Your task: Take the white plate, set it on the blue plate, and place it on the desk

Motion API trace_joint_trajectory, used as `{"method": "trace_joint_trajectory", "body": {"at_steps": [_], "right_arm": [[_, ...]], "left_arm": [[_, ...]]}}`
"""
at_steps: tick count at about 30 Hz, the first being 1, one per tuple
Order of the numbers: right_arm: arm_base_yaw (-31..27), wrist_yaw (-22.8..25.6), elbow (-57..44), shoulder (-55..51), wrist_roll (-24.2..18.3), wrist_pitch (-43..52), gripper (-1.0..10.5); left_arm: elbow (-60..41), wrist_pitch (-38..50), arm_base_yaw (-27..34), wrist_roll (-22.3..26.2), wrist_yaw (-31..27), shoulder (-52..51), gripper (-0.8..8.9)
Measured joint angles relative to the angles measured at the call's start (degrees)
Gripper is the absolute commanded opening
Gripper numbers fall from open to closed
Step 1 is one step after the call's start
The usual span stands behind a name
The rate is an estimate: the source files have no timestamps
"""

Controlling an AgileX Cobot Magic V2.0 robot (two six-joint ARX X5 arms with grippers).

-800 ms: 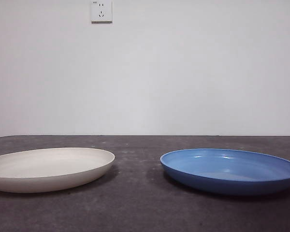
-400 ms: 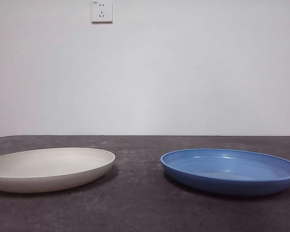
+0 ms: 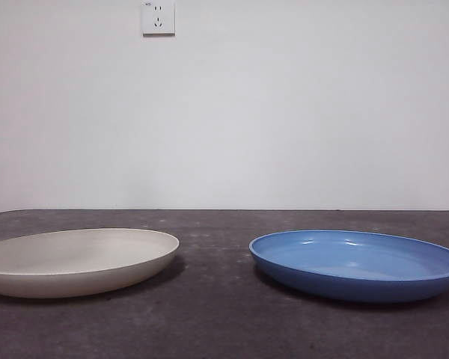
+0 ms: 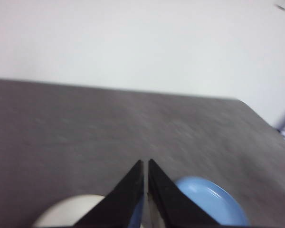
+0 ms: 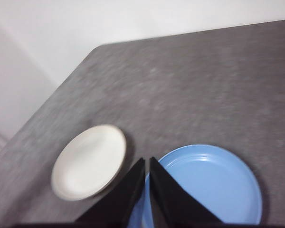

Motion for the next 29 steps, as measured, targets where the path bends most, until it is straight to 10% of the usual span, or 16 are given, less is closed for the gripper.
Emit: {"method": "trace_joint_trajectory", "body": {"at_steps": [11, 17, 29], "right_arm": [[0.52, -7.21, 2.93, 2.12, -4.57, -5.03, 0.4], [0.52, -7.3, 2.93, 2.12, -4.66, -5.03, 6.2], [0.52, -7.41, 2.93, 2.12, -4.61, -5.55, 6.7]], "left_arm": [[0.57, -2.95, -1.79, -0.04, 7.1, 0.22, 1.53], [0.63, -2.91, -1.77, 0.0, 7.15, -0.7, 5.46], [1.18, -10.21, -1.7, -4.28, 7.52, -0.85, 5.61]]}}
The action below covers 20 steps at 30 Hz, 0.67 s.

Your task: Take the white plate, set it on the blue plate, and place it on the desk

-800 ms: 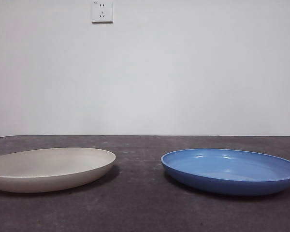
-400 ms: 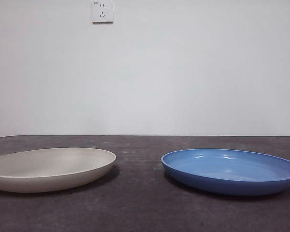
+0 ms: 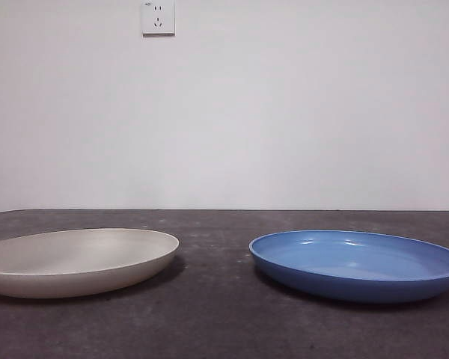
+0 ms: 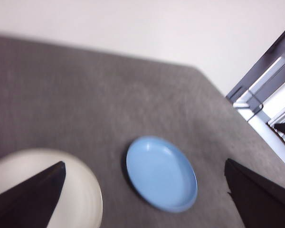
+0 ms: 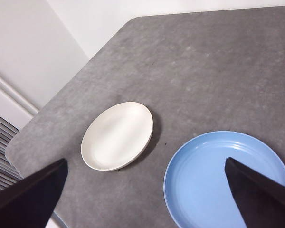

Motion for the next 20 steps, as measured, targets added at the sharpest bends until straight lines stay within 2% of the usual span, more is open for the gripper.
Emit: {"method": "trace_joint_trajectory", "body": {"at_steps": [4, 9, 20], "right_arm": [[0.0, 0.0, -0.02, 0.0, 0.0, -1.64, 6.7], [0.0, -0.02, 0.0, 0.0, 0.0, -2.99, 6.7], [0.0, -0.02, -0.02, 0.0, 0.0, -5.53, 6.7]], "left_arm": [[2.6, -7.82, 1.42, -0.11, 0.55, 3.96, 5.62], [7.1, -14.69, 3.87, 2.34, 1.38, 12.72, 5.62], [8.66, -16.44, 12.55, 7.69, 1.42, 32.46, 5.61]]}}
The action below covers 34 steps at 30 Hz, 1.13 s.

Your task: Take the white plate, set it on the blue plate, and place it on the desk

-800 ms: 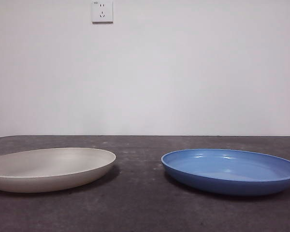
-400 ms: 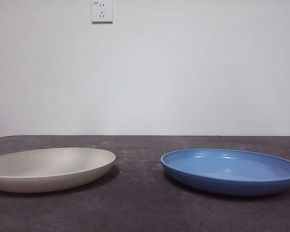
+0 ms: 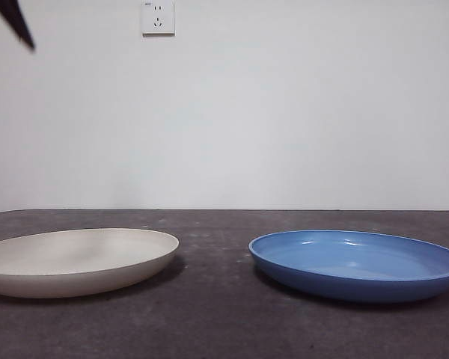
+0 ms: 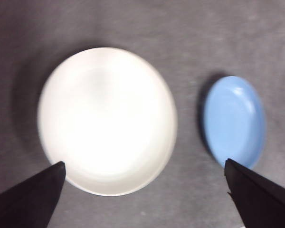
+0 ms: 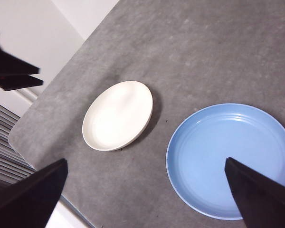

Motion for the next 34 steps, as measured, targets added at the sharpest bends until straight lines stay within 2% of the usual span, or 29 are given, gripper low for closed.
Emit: {"method": "trace_joint_trajectory", "body": {"at_steps": [4, 14, 19, 23, 27, 29, 34], "right_arm": [[0.0, 0.0, 0.0, 0.0, 0.0, 0.04, 6.7], [0.0, 0.0, 0.0, 0.0, 0.0, 0.04, 6.7], [0.0, 0.0, 0.0, 0.0, 0.0, 0.04, 6.7], [0.0, 0.02, 0.0, 0.0, 0.0, 0.02, 6.7], [0.0, 0.0, 0.0, 0.0, 0.0, 0.04, 6.7], [0.0, 0.0, 0.0, 0.0, 0.0, 0.04, 6.7], [0.0, 0.0, 0.02, 0.0, 0.0, 0.04, 6.7]], "left_arm": [[0.0, 0.02, 2.14, 1.84, 0.0, 6.93, 5.61], [0.02, 3.5, 2.29, 4.48, 0.0, 23.65, 5.61], [0.07, 5.75, 2.29, 4.5, 0.09, 28.13, 5.6], [0.09, 6.88, 2.27, 4.5, 3.78, 30.91, 5.58], [0.11, 7.8, 2.16, 4.5, 4.52, 32.54, 5.49], [0.11, 7.98, 2.16, 4.5, 4.55, 32.85, 5.03], [0.11, 8.15, 2.14, 4.5, 4.5, 32.98, 2.66]]}}
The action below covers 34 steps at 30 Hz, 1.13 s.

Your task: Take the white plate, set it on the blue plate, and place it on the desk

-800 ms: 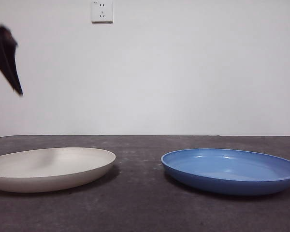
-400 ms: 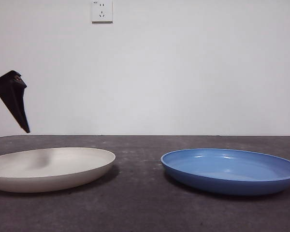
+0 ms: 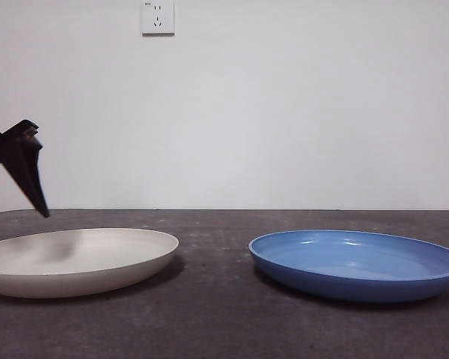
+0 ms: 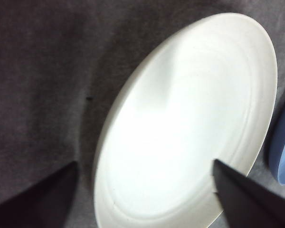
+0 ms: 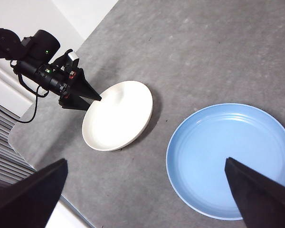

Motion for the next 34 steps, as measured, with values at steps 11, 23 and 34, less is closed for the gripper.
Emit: {"method": "trace_joint_trajectory", "body": {"at_steps": [11, 23, 34], "right_arm": [[0.0, 0.0, -0.02, 0.0, 0.0, 0.0, 6.7], [0.0, 0.11, 0.13, 0.0, 0.02, -1.18, 6.7], [-0.02, 12.81, 9.18, 0.07, -1.29, -12.46, 6.7]], "left_arm": [[0.02, -0.2, 0.0, 0.0, -3.06, 0.48, 0.13], [2.36, -2.32, -0.15, 0.17, -3.48, 0.72, 0.08], [13.84, -11.47, -11.04, -1.42, -4.55, -5.35, 0.1]]}}
